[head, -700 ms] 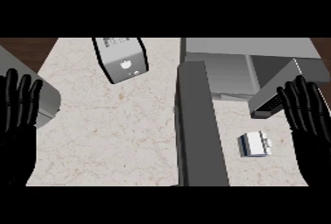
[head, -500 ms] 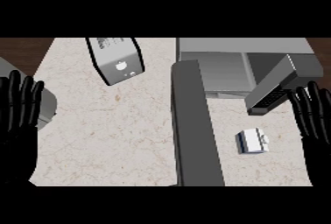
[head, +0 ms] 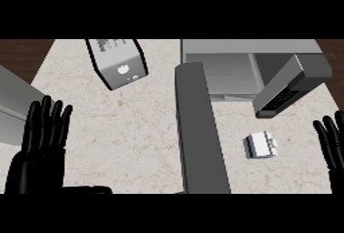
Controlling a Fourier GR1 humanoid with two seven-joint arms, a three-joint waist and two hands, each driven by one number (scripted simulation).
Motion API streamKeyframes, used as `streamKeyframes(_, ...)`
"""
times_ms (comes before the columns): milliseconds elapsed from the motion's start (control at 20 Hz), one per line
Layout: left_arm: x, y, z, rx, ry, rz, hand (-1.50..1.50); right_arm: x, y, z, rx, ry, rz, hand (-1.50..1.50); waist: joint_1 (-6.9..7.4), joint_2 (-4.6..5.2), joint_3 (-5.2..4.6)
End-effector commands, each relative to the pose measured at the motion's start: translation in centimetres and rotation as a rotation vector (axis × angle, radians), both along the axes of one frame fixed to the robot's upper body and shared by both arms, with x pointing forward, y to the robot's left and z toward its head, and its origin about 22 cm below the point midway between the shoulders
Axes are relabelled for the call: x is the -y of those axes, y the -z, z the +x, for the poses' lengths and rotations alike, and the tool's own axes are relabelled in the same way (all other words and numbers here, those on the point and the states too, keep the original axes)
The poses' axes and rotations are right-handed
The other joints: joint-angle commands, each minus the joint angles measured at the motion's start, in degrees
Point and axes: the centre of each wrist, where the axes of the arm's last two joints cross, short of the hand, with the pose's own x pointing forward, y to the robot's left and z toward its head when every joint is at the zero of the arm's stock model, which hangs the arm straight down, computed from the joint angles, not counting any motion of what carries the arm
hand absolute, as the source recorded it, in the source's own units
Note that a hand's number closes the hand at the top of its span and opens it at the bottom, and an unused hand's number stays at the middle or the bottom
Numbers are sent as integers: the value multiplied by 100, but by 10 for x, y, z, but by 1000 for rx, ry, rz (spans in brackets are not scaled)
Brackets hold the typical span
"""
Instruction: Pick up the milk, place it into the microwave and close the microwave
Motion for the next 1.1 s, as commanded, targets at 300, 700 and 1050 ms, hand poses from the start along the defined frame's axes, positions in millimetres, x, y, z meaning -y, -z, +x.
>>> streamKeyframes(300,0,39,-47,-20,25,-34,-150,17,29,-16,-74,46,20,-150,25,4,5)
streamKeyframes(700,7,50,-71,-21,27,-34,-150,18,88,9,-136,60,57,-150,60,8,6)
streamKeyframes(1050,-4,36,-84,-9,27,-44,-150,20,136,7,-142,151,48,-150,55,6,7)
